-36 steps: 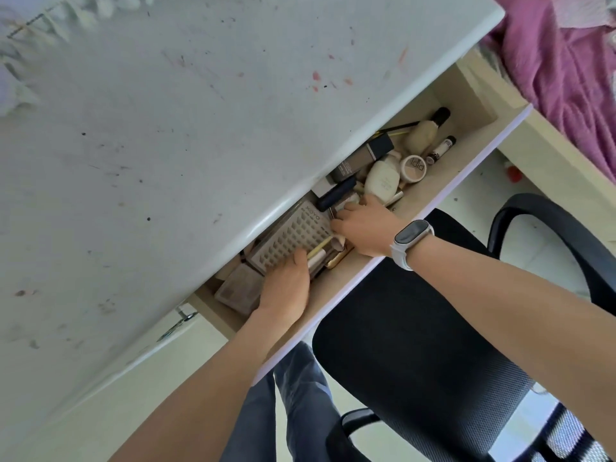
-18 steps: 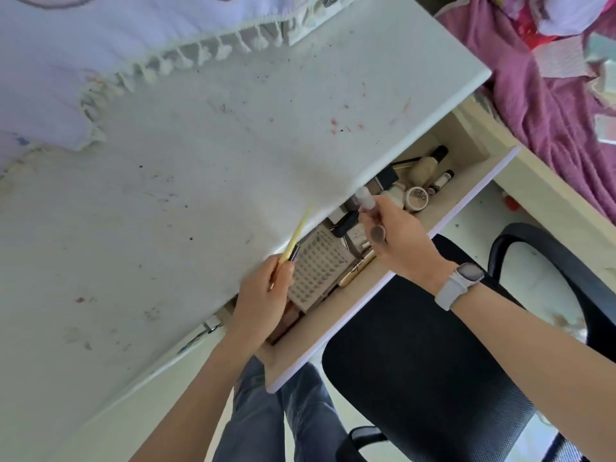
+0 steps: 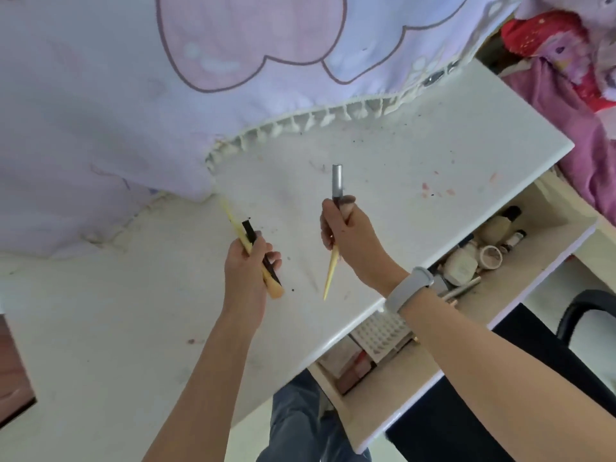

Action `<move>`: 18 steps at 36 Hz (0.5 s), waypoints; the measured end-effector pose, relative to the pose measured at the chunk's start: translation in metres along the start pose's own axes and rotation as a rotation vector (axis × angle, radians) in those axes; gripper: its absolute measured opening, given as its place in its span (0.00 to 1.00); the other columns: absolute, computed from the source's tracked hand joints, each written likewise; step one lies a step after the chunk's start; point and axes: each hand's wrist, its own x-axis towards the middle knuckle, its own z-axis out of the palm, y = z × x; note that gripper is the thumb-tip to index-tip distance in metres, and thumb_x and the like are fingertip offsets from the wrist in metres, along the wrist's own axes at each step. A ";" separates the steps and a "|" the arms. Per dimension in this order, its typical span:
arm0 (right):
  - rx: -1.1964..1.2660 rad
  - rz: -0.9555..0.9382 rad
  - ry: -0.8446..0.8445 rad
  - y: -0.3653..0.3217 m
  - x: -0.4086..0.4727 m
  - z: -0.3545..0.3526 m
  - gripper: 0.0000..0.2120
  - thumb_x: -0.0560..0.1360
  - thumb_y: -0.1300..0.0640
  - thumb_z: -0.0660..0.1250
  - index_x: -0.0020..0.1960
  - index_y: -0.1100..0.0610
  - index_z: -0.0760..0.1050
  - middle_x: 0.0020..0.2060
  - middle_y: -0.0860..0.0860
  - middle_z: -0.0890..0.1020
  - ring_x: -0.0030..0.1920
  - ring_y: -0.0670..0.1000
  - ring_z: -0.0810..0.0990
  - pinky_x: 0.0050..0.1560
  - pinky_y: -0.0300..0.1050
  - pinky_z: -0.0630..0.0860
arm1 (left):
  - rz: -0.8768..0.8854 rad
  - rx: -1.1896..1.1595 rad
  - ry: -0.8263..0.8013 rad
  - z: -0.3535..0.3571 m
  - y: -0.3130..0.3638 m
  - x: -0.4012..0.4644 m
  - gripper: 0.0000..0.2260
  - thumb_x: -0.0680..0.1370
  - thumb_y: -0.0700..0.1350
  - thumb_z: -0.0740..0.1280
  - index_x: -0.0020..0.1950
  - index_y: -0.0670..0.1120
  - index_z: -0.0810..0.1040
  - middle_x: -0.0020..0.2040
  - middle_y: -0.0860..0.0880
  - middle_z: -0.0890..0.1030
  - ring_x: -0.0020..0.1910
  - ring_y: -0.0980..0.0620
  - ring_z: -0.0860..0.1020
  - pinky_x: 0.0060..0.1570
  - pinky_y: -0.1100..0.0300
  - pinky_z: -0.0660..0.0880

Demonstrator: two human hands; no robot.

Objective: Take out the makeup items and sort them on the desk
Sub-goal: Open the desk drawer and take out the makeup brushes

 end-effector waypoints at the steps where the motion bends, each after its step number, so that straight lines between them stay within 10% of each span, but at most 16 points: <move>1: 0.020 -0.060 0.040 -0.004 0.004 0.010 0.11 0.81 0.59 0.57 0.40 0.57 0.62 0.29 0.50 0.66 0.27 0.49 0.65 0.28 0.36 0.66 | 0.069 0.040 0.033 -0.002 0.005 0.006 0.04 0.81 0.40 0.59 0.47 0.45 0.70 0.36 0.49 0.71 0.32 0.53 0.73 0.46 0.58 0.73; 8: -0.151 -0.460 0.161 -0.015 0.012 0.053 0.10 0.78 0.59 0.56 0.39 0.51 0.59 0.32 0.55 0.65 0.34 0.61 0.65 0.34 0.47 0.64 | 0.616 0.475 -0.037 -0.021 0.014 0.024 0.07 0.80 0.39 0.53 0.50 0.48 0.69 0.48 0.54 0.76 0.49 0.50 0.74 0.51 0.59 0.71; 13: -0.199 -0.377 0.158 0.009 0.016 0.061 0.14 0.80 0.63 0.56 0.40 0.47 0.62 0.33 0.45 0.69 0.31 0.44 0.66 0.33 0.34 0.65 | 0.625 0.543 -0.064 -0.030 -0.001 0.034 0.05 0.81 0.39 0.53 0.52 0.46 0.67 0.48 0.60 0.76 0.42 0.57 0.74 0.46 0.65 0.72; 18: -0.327 -0.203 0.111 0.022 0.030 0.060 0.12 0.79 0.57 0.58 0.39 0.49 0.62 0.31 0.52 0.70 0.31 0.51 0.67 0.30 0.43 0.65 | 0.428 0.543 -0.002 -0.025 0.004 0.042 0.05 0.82 0.41 0.54 0.55 0.48 0.68 0.40 0.53 0.74 0.39 0.58 0.75 0.44 0.65 0.73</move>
